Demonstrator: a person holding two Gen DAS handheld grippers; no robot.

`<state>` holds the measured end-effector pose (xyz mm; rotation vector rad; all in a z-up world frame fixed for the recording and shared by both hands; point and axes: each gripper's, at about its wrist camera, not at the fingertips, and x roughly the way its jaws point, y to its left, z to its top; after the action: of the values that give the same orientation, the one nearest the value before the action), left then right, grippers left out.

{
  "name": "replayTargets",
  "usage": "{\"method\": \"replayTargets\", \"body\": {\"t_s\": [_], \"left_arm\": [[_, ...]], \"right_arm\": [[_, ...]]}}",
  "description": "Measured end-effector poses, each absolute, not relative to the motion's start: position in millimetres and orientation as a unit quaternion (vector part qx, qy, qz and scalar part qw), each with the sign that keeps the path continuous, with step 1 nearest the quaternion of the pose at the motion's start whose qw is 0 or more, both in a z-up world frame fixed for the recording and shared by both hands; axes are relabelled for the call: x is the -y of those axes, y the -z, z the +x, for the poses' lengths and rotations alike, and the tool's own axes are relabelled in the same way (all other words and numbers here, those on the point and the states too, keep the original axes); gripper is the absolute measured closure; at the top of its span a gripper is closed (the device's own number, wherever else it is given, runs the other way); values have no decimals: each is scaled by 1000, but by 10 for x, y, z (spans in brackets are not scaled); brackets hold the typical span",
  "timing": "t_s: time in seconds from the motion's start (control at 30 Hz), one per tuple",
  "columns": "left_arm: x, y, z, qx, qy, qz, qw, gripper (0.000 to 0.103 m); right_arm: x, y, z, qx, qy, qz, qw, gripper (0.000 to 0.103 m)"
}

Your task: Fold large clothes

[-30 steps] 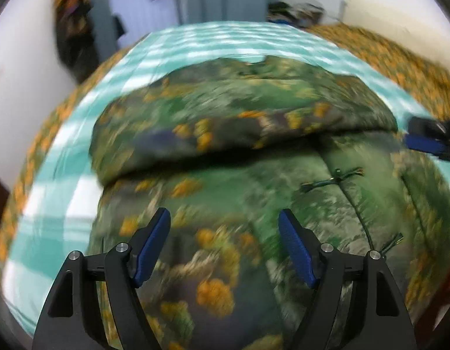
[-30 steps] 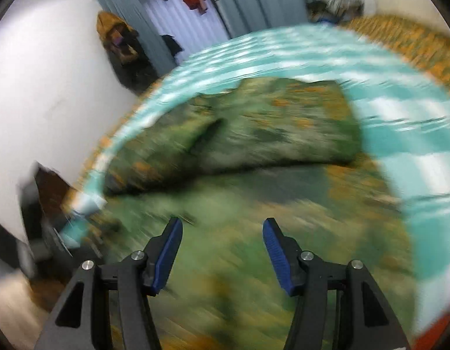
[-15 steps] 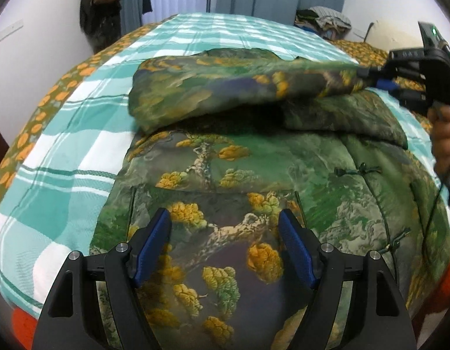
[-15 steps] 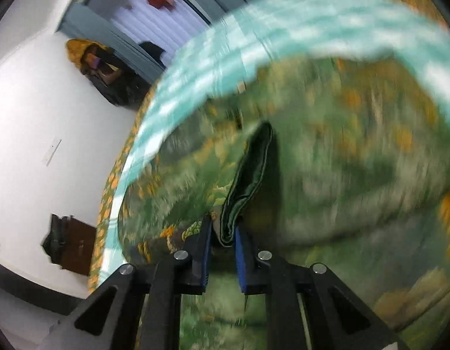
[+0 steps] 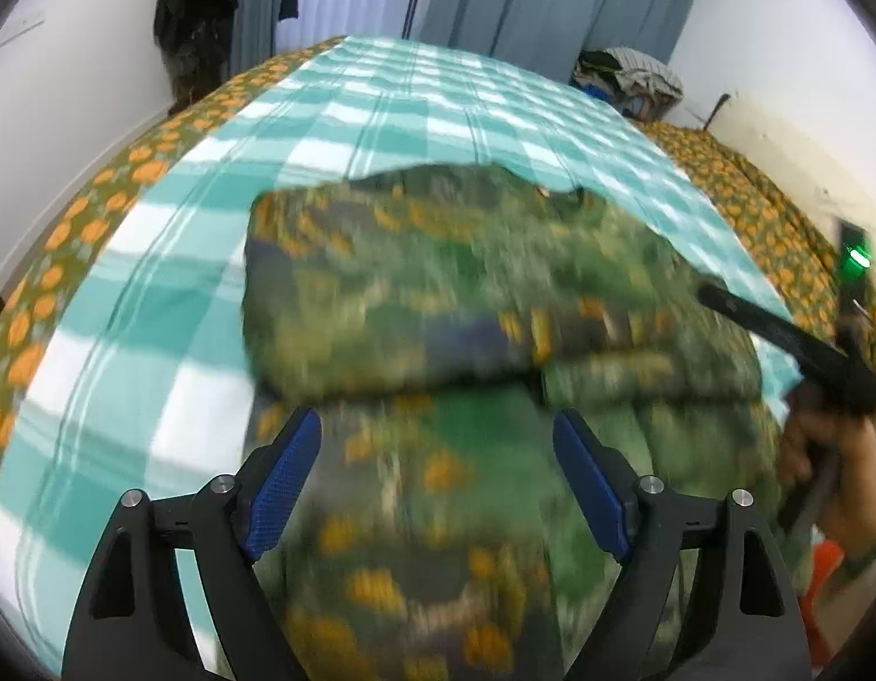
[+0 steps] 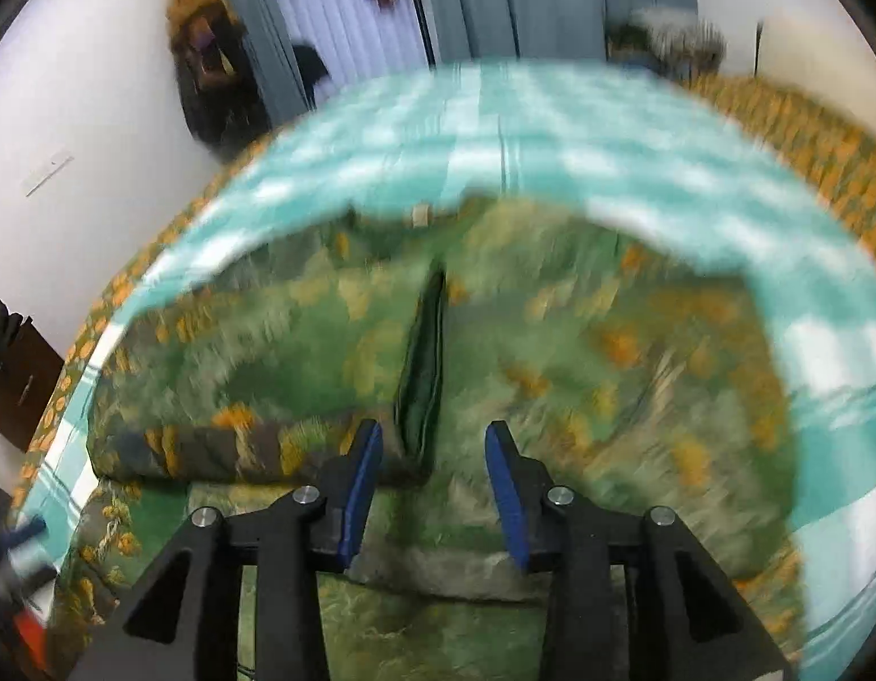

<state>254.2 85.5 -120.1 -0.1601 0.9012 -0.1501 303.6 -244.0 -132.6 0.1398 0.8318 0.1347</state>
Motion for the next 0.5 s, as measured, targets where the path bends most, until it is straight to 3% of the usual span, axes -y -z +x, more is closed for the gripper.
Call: {"method": "replayTargets", "body": {"t_s": [0.1,0.23,0.37,0.5], "left_arm": [[-834,1308,2982,-436,68,-67,895,21],[-814,1758,3424,-482,40,-54,873,38],[-872,2120,3466,-495,48,-58,865,38],[-854,2071,3438,-505,54,-42,861,38]], "right_arm": [[2250,1198,3201,-399,-125,64,906,65],[2068,1391,3448,-425,-163,88,886,65],[2072,1946,3637,-503,-150,134,841,67],[2152,2091,3563,-499,-150,158,839,72]]}}
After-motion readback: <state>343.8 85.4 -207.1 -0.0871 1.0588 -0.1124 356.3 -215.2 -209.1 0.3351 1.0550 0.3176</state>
